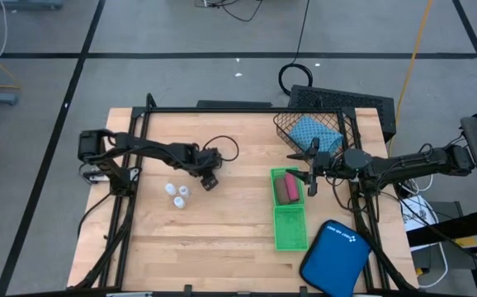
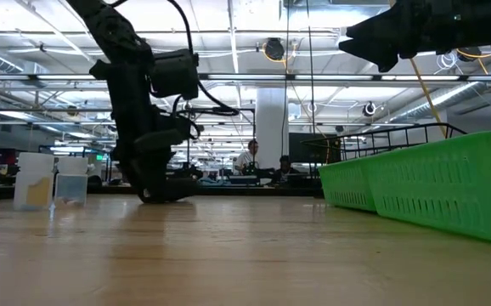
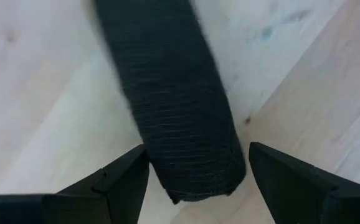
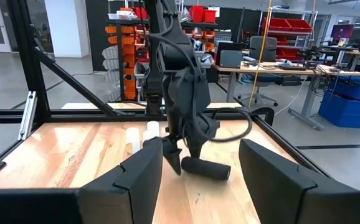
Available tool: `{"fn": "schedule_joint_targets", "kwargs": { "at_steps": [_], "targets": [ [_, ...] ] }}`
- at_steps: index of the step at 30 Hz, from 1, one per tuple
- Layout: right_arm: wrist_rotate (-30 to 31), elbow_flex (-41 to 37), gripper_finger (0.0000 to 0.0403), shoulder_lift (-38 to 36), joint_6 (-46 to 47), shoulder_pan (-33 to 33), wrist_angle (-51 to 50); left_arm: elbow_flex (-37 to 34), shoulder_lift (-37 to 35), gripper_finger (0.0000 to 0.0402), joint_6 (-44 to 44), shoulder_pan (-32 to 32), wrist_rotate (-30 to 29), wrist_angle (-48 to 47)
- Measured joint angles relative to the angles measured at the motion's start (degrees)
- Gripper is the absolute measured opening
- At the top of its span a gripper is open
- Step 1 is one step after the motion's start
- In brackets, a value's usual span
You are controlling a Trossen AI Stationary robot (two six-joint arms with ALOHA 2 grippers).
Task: Pick & Place Medicine items
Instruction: Put the black bandage into the top green basket
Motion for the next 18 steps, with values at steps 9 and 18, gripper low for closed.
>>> {"fn": "schedule_joint_targets", "kwargs": {
  "at_steps": [9,18],
  "targets": [
    [0.02,0.00,0.0201,0.00,0.00,-0.04,-0.15,0.15,1.33,0.0283,0.47,0.06,0.21,0.40],
    [0.02,0.00,0.0201,0.00,-0.10,-0.07,-0.14,-0.02,1.25,0.0283,-2.95,0.39,2.73,3.91]
  ]
}}
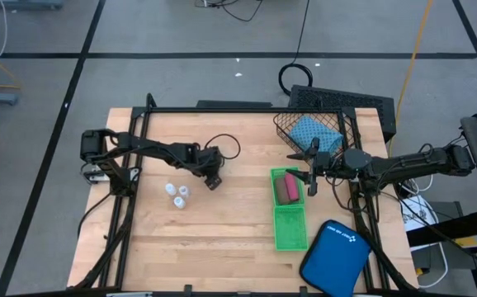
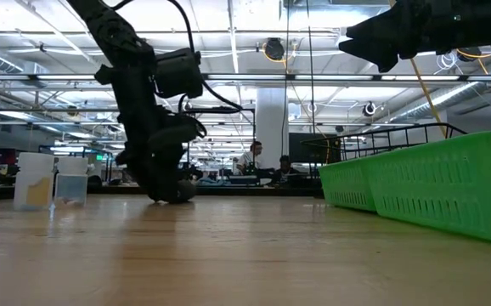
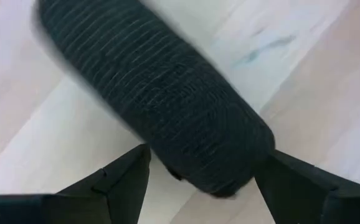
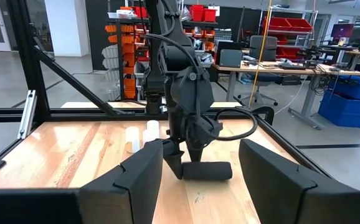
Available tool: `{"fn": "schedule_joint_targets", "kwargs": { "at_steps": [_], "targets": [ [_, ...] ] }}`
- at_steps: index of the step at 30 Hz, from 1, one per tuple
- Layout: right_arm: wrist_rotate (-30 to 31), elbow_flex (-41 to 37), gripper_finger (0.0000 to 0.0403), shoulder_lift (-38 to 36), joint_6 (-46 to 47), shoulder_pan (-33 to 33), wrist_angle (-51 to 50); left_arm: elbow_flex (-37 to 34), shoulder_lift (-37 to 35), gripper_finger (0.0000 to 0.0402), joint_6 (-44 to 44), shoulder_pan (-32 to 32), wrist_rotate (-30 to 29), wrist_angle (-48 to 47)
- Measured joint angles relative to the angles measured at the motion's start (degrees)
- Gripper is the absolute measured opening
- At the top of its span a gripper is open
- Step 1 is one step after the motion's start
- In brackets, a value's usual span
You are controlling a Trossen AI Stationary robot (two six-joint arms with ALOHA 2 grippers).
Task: Pick & Place Medicine items
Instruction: Put the black bandage into the top green basket
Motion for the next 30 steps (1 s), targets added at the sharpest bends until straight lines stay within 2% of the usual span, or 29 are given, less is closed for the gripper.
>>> {"fn": "schedule_joint_targets", "kwargs": {
  "at_steps": [10,13,19,25,30],
  "targets": [
    [0.00,0.00,0.0201,0.00,-0.10,0.00,-0.12,0.15,0.07,0.0283,-11.22,0.09,0.58,3.90],
    [0.00,0.00,0.0201,0.00,-0.10,0.00,-0.13,0.15,0.04,0.0282,-16.90,0.30,1.99,4.35],
    [0.00,0.00,0.0201,0.00,0.03,0.00,-0.13,0.28,-0.07,0.0282,-19.51,1.80,3.30,1.88],
    [0.00,0.00,0.0201,0.00,0.03,0.00,-0.14,0.20,0.04,0.0282,-24.34,1.95,-1.95,5.52],
    [0.00,0.00,0.0201,0.00,0.07,0.00,-0.13,0.20,0.04,0.0282,-24.73,1.21,-4.57,9.86]
  ]
}}
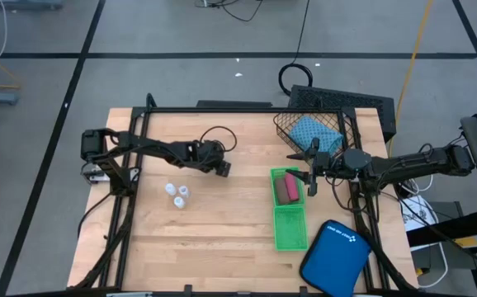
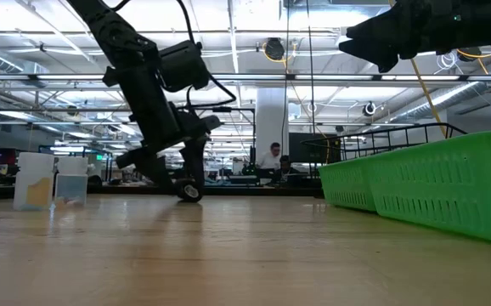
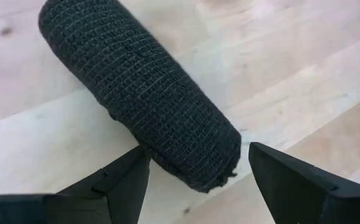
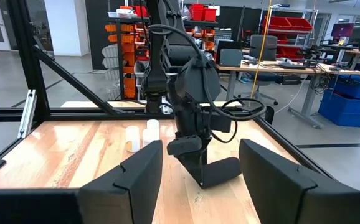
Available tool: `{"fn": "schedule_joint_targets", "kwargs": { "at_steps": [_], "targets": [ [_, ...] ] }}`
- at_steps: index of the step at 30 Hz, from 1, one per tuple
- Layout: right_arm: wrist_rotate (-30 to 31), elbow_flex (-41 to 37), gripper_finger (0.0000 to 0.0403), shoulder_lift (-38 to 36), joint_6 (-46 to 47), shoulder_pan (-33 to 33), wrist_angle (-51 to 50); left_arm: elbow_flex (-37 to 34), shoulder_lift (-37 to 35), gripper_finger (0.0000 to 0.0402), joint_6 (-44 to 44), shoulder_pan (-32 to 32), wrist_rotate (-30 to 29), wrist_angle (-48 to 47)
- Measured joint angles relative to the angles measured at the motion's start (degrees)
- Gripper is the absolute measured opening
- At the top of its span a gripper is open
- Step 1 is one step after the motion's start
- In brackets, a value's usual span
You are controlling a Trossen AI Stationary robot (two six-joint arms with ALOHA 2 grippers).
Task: Pick & Place Medicine items
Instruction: Put the black bandage into the top green basket
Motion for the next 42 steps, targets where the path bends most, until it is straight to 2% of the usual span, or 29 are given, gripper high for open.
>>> {"fn": "schedule_joint_targets", "kwargs": {
  "at_steps": [6,12,15,20,24,28,32,35,38,42],
  "targets": [
    [0.00,0.00,0.0201,0.00,0.00,0.00,-0.02,0.00,0.00,0.0282,1.10,0.01,-3.20,-1.37],
    [0.00,0.00,0.0201,0.00,0.02,0.00,-0.02,0.17,-0.17,0.0282,1.45,0.28,-3.22,-9.17],
    [0.00,0.00,0.0201,0.00,0.02,0.00,-0.02,0.18,-0.23,0.0282,1.79,0.97,-1.36,-14.95],
    [0.00,0.00,0.0201,0.00,-0.04,0.00,-0.04,-0.02,-2.65,0.0282,1.73,2.66,4.89,-24.64],
    [0.00,0.00,0.0201,0.00,-0.07,0.00,-0.05,-0.10,-7.24,0.0282,1.60,2.70,2.47,-29.23],
    [0.00,0.00,0.0201,0.00,-0.11,0.00,-0.05,-0.07,-12.35,0.0282,2.63,2.70,-0.73,-27.32],
    [0.00,0.00,0.0201,0.00,-0.15,0.00,-0.04,-0.03,-15.32,0.0282,2.66,2.36,-5.38,-20.47],
    [0.00,0.00,0.0201,0.00,-0.17,0.00,-0.04,0.02,-15.04,0.0282,5.49,1.76,-8.36,-14.36],
    [0.00,0.00,0.0201,0.00,-0.17,0.00,-0.05,0.04,-12.77,0.0282,9.99,1.13,-8.65,-7.86],
    [0.07,0.00,0.0201,0.02,-0.17,-0.04,-0.08,0.04,-9.04,0.0282,11.83,0.74,-8.71,-4.00]
  ]
}}
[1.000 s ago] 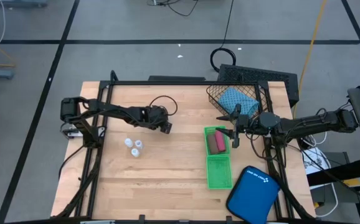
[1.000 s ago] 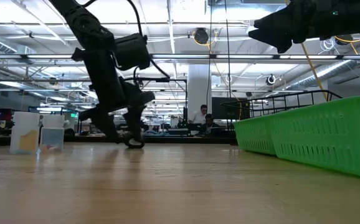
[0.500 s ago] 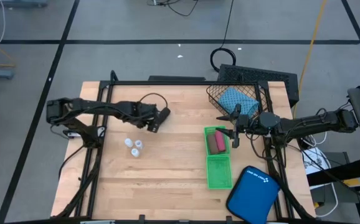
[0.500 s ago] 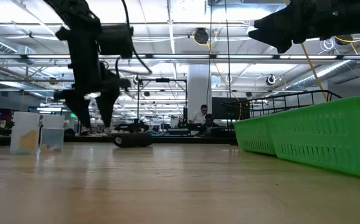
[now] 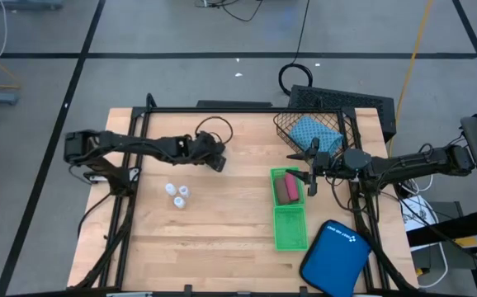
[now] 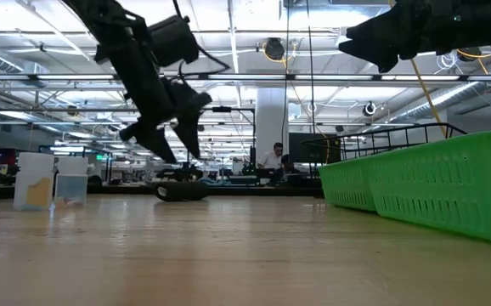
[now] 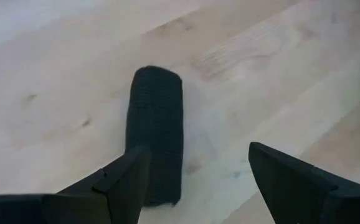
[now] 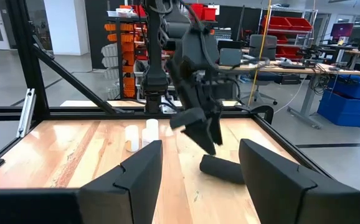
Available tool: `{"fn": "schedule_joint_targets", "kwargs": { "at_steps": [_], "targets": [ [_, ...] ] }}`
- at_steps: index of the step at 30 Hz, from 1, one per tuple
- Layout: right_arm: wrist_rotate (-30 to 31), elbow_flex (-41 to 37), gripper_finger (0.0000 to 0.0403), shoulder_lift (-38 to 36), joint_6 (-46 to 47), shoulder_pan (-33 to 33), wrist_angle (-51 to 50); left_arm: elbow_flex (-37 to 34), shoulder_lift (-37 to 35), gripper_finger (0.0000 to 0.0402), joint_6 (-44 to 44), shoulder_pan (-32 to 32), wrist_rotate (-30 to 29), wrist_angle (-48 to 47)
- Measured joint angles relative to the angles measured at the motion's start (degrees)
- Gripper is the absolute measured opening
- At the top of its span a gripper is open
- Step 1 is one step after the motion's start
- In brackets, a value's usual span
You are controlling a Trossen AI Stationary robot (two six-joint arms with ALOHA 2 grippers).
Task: Pick & Place Medicine items
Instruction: Put the black bandage into the top green basket
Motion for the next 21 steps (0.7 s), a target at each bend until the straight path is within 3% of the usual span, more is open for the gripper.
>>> {"fn": "schedule_joint_targets", "kwargs": {
  "at_steps": [12,21],
  "targets": [
    [0.13,0.00,0.0201,0.00,-0.26,-0.04,-0.42,0.00,11.00,0.0282,-1.70,0.11,-1.31,-1.24],
    [0.15,0.00,0.0201,0.00,-0.26,-0.04,-0.39,0.11,12.20,0.0282,-2.14,0.69,-2.25,-1.28]
  ]
}}
